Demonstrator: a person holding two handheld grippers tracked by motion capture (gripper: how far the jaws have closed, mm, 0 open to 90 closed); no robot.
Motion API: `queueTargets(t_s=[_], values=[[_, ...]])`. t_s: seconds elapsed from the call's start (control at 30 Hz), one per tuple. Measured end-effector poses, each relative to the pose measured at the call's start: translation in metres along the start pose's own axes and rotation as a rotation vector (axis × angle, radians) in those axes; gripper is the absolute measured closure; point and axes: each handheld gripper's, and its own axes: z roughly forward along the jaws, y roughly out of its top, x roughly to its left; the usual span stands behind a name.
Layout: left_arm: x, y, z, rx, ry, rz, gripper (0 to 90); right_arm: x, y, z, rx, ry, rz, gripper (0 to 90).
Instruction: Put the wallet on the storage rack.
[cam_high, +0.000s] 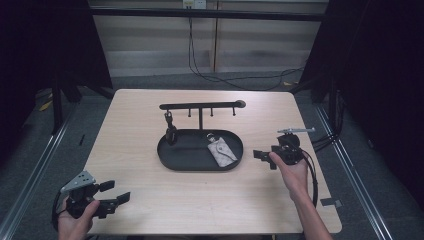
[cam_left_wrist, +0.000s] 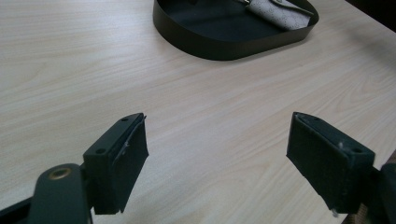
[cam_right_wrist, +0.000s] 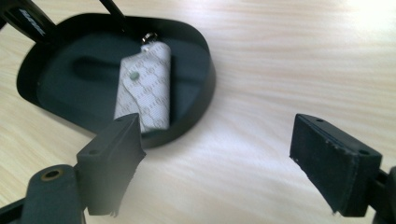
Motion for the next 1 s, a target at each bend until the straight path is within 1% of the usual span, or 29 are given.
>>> queueTargets(t_s=[0.07, 0.13, 0.2, 0.3, 0.4, 0.57, 0.63, 0.7, 0.83, 0.87, 0.9, 0.93, 0.97, 1.0], values=[[-0.001, 0.0, 0.001, 0.004, 0.001, 0.0, 20.1, -0.004, -0.007, -0.004, -0.003, -0.002, 0.004, 16.6], [-0.001, 0.0, 0.002, 0.008, 0.002, -0.003, 20.1, -0.007, -0.015, -0.006, 0.007, -0.011, 0.017, 16.9], [-0.001, 0.0, 0.002, 0.011, 0.0, 0.0, 20.1, -0.009, -0.02, -0.008, 0.008, -0.009, 0.016, 17.1], [-0.002, 0.0, 0.001, -0.001, -0.005, 0.009, 20.0, -0.011, -0.03, -0.013, 0.016, -0.016, 0.014, 17.1], [-0.002, 0.001, 0.002, 0.003, -0.007, 0.015, 19.6, -0.012, -0.039, -0.019, 0.017, -0.019, 0.009, 17.0], [-0.002, 0.001, 0.002, 0.003, -0.008, 0.013, 19.6, -0.016, -0.054, -0.026, 0.02, -0.024, 0.006, 16.2], [-0.002, 0.001, 0.002, 0.003, -0.005, 0.013, 19.6, -0.018, -0.062, -0.031, 0.012, -0.027, -0.001, 16.1], [-0.002, 0.001, 0.002, 0.001, -0.013, 0.019, 19.4, -0.02, -0.068, -0.034, 0.004, -0.029, 0.005, 16.4], [-0.002, 0.001, 0.001, 0.001, -0.01, 0.02, 19.3, -0.022, -0.079, -0.039, 0.011, -0.044, 0.0, 16.4], [-0.002, 0.001, 0.001, 0.001, -0.01, 0.021, 19.3, -0.023, -0.083, -0.041, 0.009, -0.063, -0.009, 16.4], [-0.002, 0.001, 0.001, 0.0, -0.012, 0.021, 19.2, -0.024, -0.086, -0.042, 0.0, -0.068, -0.012, 16.3], [-0.002, 0.001, 0.001, -0.002, -0.014, 0.023, 19.3, -0.026, -0.089, -0.044, -0.004, -0.064, -0.005, 15.8], [-0.002, 0.001, 0.001, -0.003, -0.017, 0.023, 19.3, -0.027, -0.091, -0.045, -0.003, -0.069, 0.004, 15.5], [-0.002, 0.001, 0.001, -0.003, -0.016, 0.024, 19.3, -0.028, -0.093, -0.046, -0.003, -0.079, 0.003, 15.4]])
